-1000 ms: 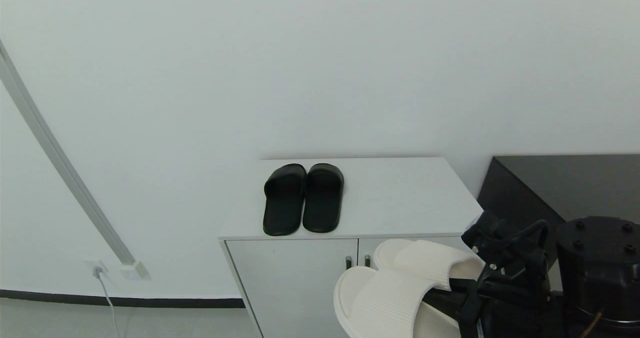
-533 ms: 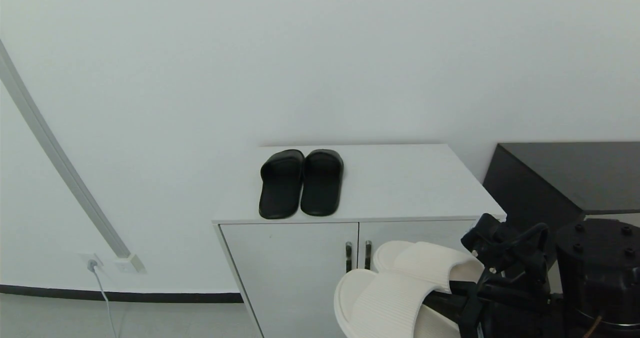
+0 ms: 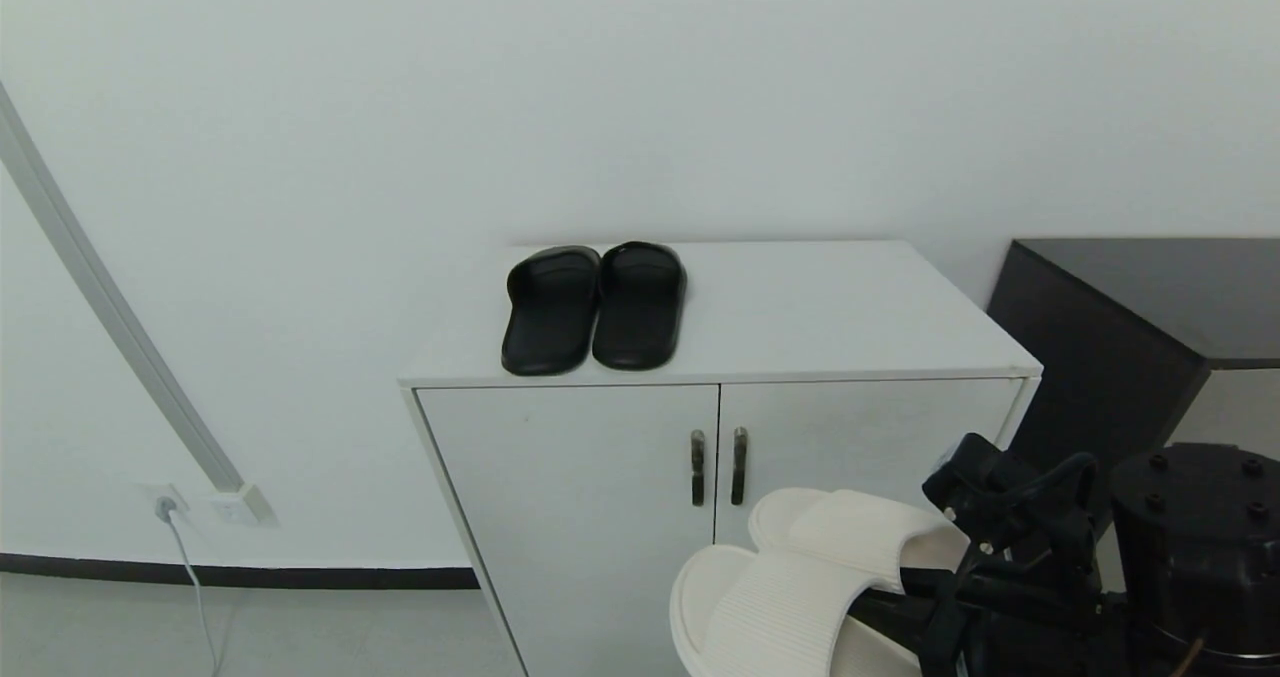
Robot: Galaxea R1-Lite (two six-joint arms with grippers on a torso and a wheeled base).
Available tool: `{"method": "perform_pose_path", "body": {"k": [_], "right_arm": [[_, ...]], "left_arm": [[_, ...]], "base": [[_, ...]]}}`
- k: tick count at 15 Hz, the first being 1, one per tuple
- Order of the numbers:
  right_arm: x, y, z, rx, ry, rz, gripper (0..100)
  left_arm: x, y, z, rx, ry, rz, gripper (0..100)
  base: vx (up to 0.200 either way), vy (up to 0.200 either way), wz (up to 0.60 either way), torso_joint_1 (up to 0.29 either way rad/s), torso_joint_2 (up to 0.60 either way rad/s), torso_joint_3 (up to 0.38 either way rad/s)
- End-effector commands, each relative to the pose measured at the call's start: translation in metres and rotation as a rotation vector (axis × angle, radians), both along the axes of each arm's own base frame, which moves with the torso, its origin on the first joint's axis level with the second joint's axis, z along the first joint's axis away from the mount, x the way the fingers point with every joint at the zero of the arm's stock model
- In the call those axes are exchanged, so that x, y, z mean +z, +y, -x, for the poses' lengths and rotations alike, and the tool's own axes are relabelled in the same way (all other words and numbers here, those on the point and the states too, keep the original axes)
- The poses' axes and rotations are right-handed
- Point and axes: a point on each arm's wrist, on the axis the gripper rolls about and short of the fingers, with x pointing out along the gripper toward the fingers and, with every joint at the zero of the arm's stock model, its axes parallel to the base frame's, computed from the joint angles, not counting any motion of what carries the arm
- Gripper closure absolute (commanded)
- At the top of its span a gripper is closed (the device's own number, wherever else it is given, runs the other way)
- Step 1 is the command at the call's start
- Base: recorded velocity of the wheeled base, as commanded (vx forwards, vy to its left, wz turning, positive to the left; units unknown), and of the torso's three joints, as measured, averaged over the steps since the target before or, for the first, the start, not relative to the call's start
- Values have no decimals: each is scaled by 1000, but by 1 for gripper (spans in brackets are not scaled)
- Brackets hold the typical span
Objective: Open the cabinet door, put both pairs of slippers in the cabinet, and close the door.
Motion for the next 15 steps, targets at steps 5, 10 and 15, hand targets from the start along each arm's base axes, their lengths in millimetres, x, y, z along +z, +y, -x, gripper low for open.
{"method": "perform_pose_path", "body": {"k": [5,10,15], "right_arm": [[-1,-1,1,4,-5,10,100],[-4,-1,1,11,-7,26,100],[-5,-5,4,8,-9,25,100]], "left_arm": [[0,0,0,0,1,0,0],[0,0,0,0,1,-1,0],[0,0,0,0,1,-4,0]], "base": [[0,0,0,-185,504,315],[0,0,0,-149,481,324],[0,0,0,-105,458,351]]}}
